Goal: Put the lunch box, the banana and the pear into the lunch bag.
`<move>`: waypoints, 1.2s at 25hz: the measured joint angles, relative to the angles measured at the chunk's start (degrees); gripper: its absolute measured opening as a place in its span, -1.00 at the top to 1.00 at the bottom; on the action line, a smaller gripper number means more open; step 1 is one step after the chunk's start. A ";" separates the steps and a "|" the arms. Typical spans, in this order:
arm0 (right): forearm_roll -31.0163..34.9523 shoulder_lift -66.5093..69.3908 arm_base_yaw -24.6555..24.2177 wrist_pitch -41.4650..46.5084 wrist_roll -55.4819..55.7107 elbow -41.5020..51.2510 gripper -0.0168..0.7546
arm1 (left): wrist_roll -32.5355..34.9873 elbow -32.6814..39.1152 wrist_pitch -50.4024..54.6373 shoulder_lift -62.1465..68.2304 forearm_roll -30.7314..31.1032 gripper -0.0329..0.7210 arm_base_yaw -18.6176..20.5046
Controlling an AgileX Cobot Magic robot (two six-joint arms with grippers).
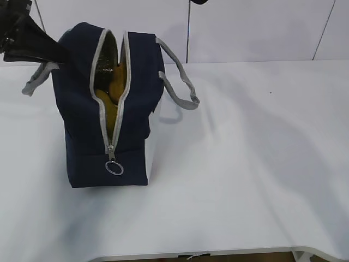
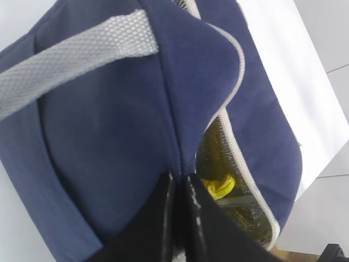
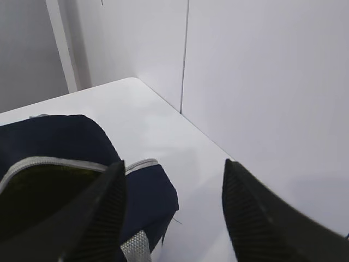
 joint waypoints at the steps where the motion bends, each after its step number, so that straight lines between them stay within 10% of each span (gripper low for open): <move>1: 0.00 0.00 0.00 0.00 -0.12 0.00 -0.25 | 0.00 0.00 0.00 0.00 0.00 0.95 0.00; 30: 0.00 -1.80 -0.04 -15.41 8.01 0.00 -0.25 | 0.17 0.00 0.03 0.00 -0.31 0.95 0.00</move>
